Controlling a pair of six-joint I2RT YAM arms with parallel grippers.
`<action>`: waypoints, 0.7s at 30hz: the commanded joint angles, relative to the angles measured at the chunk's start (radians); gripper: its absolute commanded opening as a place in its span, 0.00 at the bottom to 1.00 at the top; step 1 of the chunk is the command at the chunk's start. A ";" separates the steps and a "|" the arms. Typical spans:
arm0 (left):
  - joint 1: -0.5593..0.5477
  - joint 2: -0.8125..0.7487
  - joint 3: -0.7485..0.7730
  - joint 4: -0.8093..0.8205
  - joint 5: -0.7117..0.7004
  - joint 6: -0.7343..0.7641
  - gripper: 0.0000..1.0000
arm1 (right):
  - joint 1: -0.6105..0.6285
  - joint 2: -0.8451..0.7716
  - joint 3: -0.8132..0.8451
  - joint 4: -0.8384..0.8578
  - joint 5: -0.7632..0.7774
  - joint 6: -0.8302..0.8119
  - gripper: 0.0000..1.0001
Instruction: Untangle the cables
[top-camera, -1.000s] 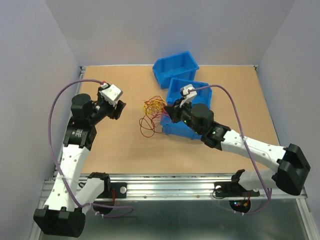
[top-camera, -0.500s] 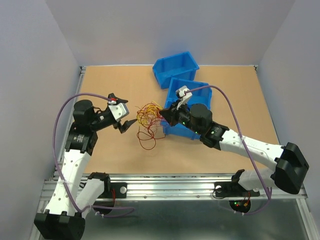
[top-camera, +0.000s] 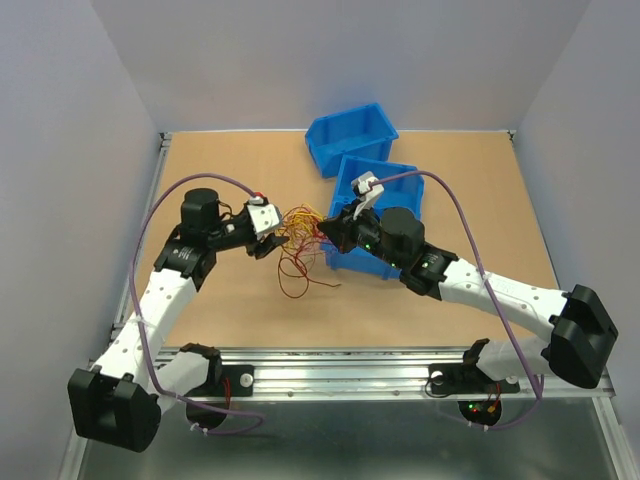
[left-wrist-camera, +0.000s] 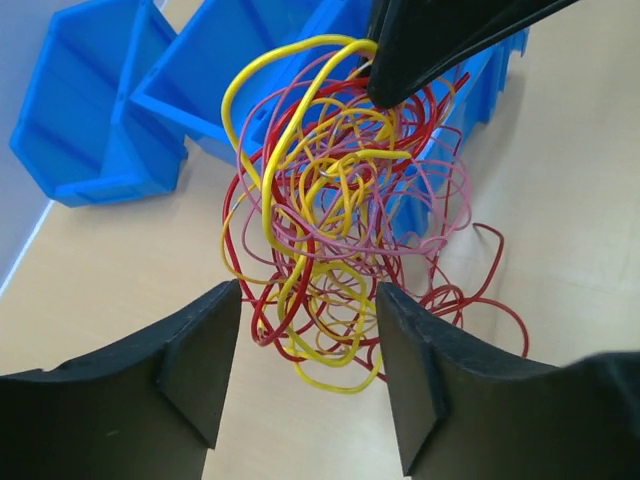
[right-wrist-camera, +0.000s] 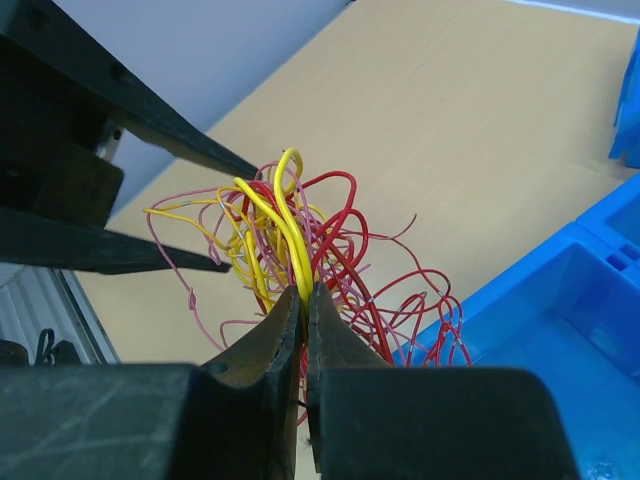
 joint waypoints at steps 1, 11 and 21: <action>-0.040 0.047 0.031 0.052 -0.074 -0.005 0.59 | 0.004 -0.021 0.032 0.056 -0.022 0.014 0.00; -0.067 -0.003 0.087 0.012 -0.284 -0.104 0.00 | 0.004 0.020 0.015 0.062 0.013 0.014 0.28; -0.068 0.012 0.461 -0.433 -0.026 -0.105 0.00 | 0.008 0.174 0.035 0.154 -0.128 -0.008 0.93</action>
